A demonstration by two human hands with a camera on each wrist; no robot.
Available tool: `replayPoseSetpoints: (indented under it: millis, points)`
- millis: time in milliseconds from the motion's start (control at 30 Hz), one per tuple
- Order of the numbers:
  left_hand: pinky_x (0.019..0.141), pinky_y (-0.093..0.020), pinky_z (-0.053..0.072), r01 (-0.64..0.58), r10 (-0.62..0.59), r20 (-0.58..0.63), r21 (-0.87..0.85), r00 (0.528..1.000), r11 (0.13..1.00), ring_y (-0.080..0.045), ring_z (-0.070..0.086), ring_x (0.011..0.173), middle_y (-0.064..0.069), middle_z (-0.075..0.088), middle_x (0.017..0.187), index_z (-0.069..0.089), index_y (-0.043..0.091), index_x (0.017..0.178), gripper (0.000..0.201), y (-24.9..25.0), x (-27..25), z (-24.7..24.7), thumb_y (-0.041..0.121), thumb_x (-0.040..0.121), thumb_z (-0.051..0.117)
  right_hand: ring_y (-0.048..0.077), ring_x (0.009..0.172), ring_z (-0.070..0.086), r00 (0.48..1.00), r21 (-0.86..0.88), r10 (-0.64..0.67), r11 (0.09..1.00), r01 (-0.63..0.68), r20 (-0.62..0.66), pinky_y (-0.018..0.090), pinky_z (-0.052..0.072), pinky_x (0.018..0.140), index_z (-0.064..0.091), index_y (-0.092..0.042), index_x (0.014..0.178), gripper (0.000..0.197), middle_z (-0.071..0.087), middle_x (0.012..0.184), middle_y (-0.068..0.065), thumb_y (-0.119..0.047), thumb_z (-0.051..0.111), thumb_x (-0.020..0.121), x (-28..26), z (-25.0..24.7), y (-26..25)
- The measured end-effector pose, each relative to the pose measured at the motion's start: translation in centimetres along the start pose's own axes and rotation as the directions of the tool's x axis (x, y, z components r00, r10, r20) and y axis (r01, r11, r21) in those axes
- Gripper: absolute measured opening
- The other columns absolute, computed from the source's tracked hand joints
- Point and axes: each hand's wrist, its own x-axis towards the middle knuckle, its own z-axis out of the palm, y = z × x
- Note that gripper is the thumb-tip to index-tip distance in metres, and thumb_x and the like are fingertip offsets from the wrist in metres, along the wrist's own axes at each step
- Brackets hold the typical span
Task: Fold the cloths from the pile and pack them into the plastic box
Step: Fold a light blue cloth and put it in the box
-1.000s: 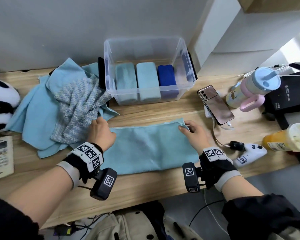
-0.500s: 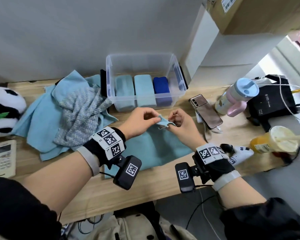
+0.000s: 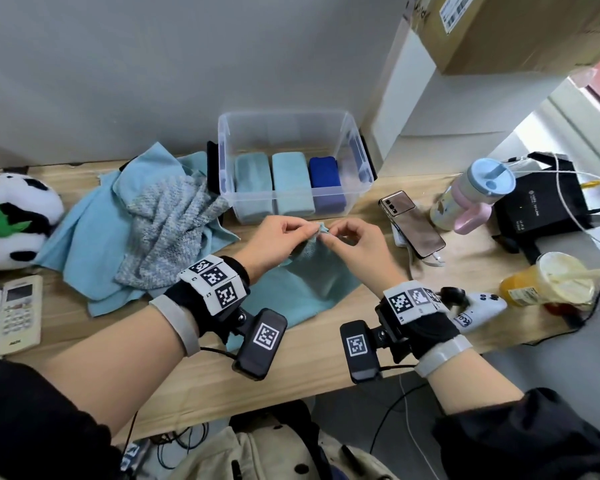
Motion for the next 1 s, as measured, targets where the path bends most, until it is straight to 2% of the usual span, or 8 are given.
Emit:
replayPoseSetpoints:
  millis: [100,233,367,500,600,700,867,1000]
  points:
    - [0.06,-0.015,0.04,0.017,-0.016,0.011,-0.035,1.0,0.999,-0.002,0.053,0.055,0.003,0.066,0.063,0.07,0.018,0.084,0.006,-0.3,-0.5,-0.1,0.013,0.082,0.069,0.01,0.073,0.058,1.0,-0.022,0.0,1.0,0.0,0.011,0.029,0.048,0.076,0.057,-0.022,0.07,0.018,0.063,0.074,-0.004,-0.018,0.072,0.079,-0.1,0.2,-0.4]
    - [0.05,-0.006,0.037,-0.02,0.02,-0.036,0.013,0.999,1.0,0.006,0.049,0.046,0.011,0.062,0.054,0.067,0.013,0.085,0.002,0.0,-0.6,-0.8,0.011,0.084,0.066,0.008,0.076,0.06,0.994,-0.045,0.039,0.998,-0.035,0.098,0.02,0.048,0.076,0.057,-0.018,0.09,0.026,0.067,0.084,0.001,-0.024,0.077,0.075,-0.3,-1.1,-0.3]
    - [0.058,-0.01,0.04,-0.066,0.066,-0.129,0.005,0.989,0.998,0.006,0.053,0.053,0.014,0.064,0.059,0.066,0.019,0.078,0.006,0.7,-0.4,-2.7,0.018,0.084,0.067,0.008,0.074,0.059,0.967,-0.183,0.082,0.982,-0.038,0.241,0.023,0.046,0.071,0.067,-0.019,0.084,0.011,0.069,0.082,0.004,-0.019,0.076,0.077,-0.3,-4.1,0.6]
    - [0.059,-0.009,0.044,-0.137,0.123,-0.224,-0.047,0.967,0.989,0.003,0.055,0.055,0.013,0.065,0.058,0.063,0.017,0.075,0.009,2.4,-0.4,-4.2,0.014,0.083,0.067,0.005,0.067,0.059,0.993,-0.173,0.033,0.985,-0.012,0.114,0.024,0.049,0.07,0.068,-0.02,0.08,0.01,0.068,0.075,0.002,-0.01,0.069,0.082,0.3,-6.2,0.0]
    - [0.053,-0.012,0.044,-0.184,0.173,-0.255,-0.019,0.951,0.983,0.001,0.051,0.053,0.002,0.06,0.067,0.061,0.018,0.075,0.011,3.7,-0.2,-5.2,0.015,0.084,0.066,-0.001,0.051,0.055,1.0,-0.076,-0.03,0.997,0.03,-0.001,0.013,0.049,0.054,0.063,-0.024,0.077,0.02,0.063,0.068,-0.004,-0.005,0.065,0.085,0.9,-6.6,-2.2]
    - [0.063,-0.016,0.048,-0.251,0.226,-0.275,-0.058,0.934,0.966,-0.003,0.052,0.062,-0.002,0.057,0.072,0.059,0.016,0.074,0.013,5.3,0.1,-6.1,0.012,0.085,0.065,0.0,0.04,0.047,0.987,-0.02,-0.114,0.993,0.112,-0.114,0.012,0.04,0.044,0.058,-0.023,0.076,0.02,0.059,0.056,-0.014,-0.008,0.063,0.087,1.9,-6.8,-4.9]
    - [0.07,-0.02,0.053,-0.32,0.279,-0.313,-0.088,0.908,0.943,-0.004,0.056,0.064,0.01,0.062,0.063,0.059,0.019,0.073,0.015,8.5,0.2,-7.6,0.012,0.084,0.067,-0.001,0.052,0.057,0.95,0.065,-0.231,0.966,0.249,-0.211,0.012,0.042,0.044,0.054,-0.022,0.081,0.021,0.06,0.063,-0.009,-0.004,0.057,0.09,3.5,-7.1,-9.4]
    - [0.08,-0.027,0.055,-0.355,0.302,-0.313,-0.127,0.9,0.926,-0.009,0.059,0.071,0.001,0.062,0.075,0.057,0.019,0.074,0.016,10.2,-0.2,-8.3,0.011,0.085,0.065,0.001,0.066,0.057,0.919,0.077,-0.319,0.936,0.344,-0.229,0.016,0.051,0.058,0.053,-0.023,0.083,0.02,0.059,0.074,-0.005,-0.006,0.056,0.091,3.8,-7.4,-11.6]
